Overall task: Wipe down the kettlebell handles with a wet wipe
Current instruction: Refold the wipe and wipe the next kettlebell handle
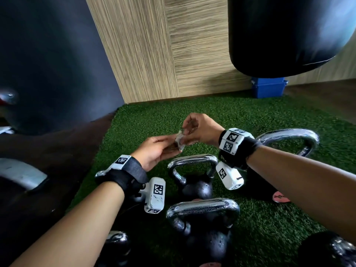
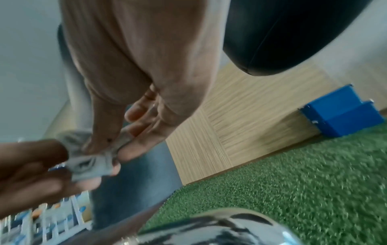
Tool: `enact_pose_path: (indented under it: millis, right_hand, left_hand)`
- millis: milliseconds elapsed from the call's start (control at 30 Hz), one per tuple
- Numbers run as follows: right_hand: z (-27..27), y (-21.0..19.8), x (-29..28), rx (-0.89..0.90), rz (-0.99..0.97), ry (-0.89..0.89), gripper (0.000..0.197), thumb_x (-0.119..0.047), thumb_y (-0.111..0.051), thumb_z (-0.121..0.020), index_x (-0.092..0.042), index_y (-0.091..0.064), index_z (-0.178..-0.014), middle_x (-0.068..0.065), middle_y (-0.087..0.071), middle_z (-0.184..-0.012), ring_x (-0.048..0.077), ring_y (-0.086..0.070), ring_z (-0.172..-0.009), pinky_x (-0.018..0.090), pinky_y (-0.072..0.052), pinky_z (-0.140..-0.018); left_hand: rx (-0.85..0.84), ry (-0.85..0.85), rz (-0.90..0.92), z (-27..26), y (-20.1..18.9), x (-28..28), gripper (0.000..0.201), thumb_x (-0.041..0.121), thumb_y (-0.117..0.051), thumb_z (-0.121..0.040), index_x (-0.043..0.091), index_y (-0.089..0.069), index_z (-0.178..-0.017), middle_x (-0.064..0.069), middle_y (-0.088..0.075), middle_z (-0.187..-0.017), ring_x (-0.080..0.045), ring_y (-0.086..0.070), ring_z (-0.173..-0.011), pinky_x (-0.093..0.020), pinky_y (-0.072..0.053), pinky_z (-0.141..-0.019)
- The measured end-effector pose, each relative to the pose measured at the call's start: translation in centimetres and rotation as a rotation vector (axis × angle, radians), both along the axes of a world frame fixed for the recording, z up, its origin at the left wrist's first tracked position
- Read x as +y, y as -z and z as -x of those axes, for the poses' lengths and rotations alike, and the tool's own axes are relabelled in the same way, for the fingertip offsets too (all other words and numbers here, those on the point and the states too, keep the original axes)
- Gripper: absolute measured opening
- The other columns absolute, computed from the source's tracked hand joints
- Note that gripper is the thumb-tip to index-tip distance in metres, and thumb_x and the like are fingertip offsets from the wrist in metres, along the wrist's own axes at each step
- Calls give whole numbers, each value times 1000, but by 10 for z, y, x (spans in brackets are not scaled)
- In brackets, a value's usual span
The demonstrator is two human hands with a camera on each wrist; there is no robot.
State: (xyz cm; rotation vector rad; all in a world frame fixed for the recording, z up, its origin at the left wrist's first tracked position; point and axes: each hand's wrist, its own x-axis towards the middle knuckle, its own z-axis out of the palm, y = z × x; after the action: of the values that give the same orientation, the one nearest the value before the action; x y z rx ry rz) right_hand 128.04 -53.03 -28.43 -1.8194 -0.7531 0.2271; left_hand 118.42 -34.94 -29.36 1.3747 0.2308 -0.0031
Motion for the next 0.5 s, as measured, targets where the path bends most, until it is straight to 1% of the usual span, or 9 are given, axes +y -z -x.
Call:
enact_pose_path:
  millis: [67,100,200,300,333,400,433,467,500]
  right_hand:
    - [0,9,1,-167,67,131,40,-24,-93,-66,-16,-63,-91,-4,-70,-82,1,-64,-60,9,-48,-50]
    - [0,14,1,-237,104,190,38,-32,-92,-66,-20,-62,-87,-7,-68,-81,1,-59,-60,8,-43,-49]
    - [2,30,-4,-335,161,244,38,-44,-87,-68,-25,-59,-83,-7,-66,-80,5,-53,-62,18,-43,-54]
    - [0,34,-13,-248,167,108,43,-49,-88,-66,-28,-60,-92,-8,-64,-78,5,-52,-60,25,-44,-57]
    - [0,33,-17,-156,125,28,50,-51,-88,-65,-28,-60,-99,-6,-64,-79,5,-52,-57,24,-43,-53]
    - [-3,36,-24,60,-7,-45,53,-55,-82,-72,-28,-60,-112,-3,-63,-76,8,-49,-51,23,-40,-44]
    - [-7,42,-27,112,-40,21,46,-57,-75,-78,-28,-60,-112,-2,-62,-74,10,-49,-51,23,-39,-44]
    - [-11,51,-32,115,-28,151,34,-54,-68,-86,-28,-61,-106,-2,-61,-73,10,-50,-53,23,-39,-45]
    - [-16,62,-38,70,57,295,18,-45,-63,-93,-27,-60,-96,-3,-59,-74,10,-50,-57,22,-39,-48]
  left_hand:
    - [-7,12,47,2,3,0,22,5,-61,-97,2,-70,-116,-17,-78,-101,-22,-78,-79,-25,-63,-68]
    - [-11,10,53,1,5,-1,21,4,-64,-94,3,-72,-114,-18,-77,-103,-22,-78,-79,-24,-63,-68]
    - [-13,-9,-56,-2,8,-5,16,2,-72,-88,2,-76,-104,-20,-77,-105,-22,-77,-80,-23,-63,-67]
    - [-27,-16,-209,-7,12,-8,6,3,-74,-88,7,-78,-91,-18,-77,-101,-19,-76,-80,-25,-63,-64]
    - [-38,-30,-254,-10,14,-6,6,5,-74,-88,10,-77,-89,-17,-76,-102,-19,-76,-82,-29,-64,-69]
    - [-73,-62,-378,-15,18,1,8,9,-78,-86,16,-79,-89,-13,-78,-105,-24,-76,-95,-41,-62,-88]
    - [-104,-72,-464,-17,20,7,11,11,-81,-84,20,-80,-90,-8,-79,-103,-24,-75,-99,-44,-60,-93]
    - [-147,-80,-581,-18,22,12,13,14,-83,-82,25,-81,-89,-1,-80,-98,-20,-76,-99,-40,-59,-93]
    - [-196,-86,-725,-18,25,16,13,19,-85,-80,29,-82,-87,8,-80,-93,-11,-76,-95,-33,-60,-89]
